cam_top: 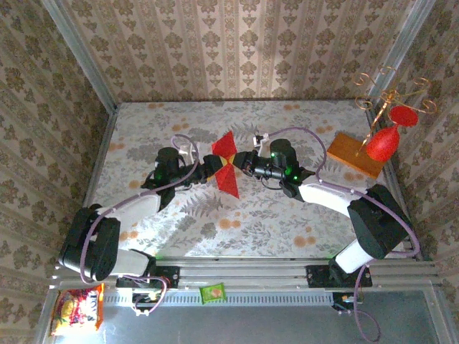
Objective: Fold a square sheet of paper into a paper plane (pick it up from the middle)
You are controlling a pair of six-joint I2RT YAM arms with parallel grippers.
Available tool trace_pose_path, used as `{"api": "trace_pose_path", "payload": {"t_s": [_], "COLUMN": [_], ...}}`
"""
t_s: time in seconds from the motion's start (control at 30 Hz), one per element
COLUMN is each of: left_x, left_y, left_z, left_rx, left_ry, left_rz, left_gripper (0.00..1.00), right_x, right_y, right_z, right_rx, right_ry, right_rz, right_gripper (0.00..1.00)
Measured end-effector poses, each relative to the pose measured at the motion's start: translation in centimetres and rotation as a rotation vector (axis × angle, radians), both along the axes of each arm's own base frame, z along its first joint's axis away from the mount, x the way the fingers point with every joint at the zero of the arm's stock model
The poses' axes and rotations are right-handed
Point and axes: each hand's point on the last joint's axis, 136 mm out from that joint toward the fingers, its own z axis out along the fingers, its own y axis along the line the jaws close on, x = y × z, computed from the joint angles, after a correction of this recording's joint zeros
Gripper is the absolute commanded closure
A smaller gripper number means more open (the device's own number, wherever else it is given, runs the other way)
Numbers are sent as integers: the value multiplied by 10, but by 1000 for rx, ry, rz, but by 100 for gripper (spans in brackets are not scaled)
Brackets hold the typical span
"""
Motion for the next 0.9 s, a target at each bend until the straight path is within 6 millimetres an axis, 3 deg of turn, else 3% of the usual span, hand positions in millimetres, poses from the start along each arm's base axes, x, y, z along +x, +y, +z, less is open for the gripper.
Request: {"api": "trace_pose_path", "payload": {"t_s": [0.17, 0.9], "left_x": [-1, -1], "left_y": [1, 1], "left_z": [7, 9], "left_rx": [-4, 2], "left_ry": [-28, -50], "left_rz": [-3, -6], "left_gripper": [50, 83], "right_x": [0, -1], "right_y": [-4, -10], "right_z": [-7, -12], "right_rx": [-3, -2], "right_ry": [20, 35], "right_rz": [-10, -22], "right_gripper": [86, 81]}}
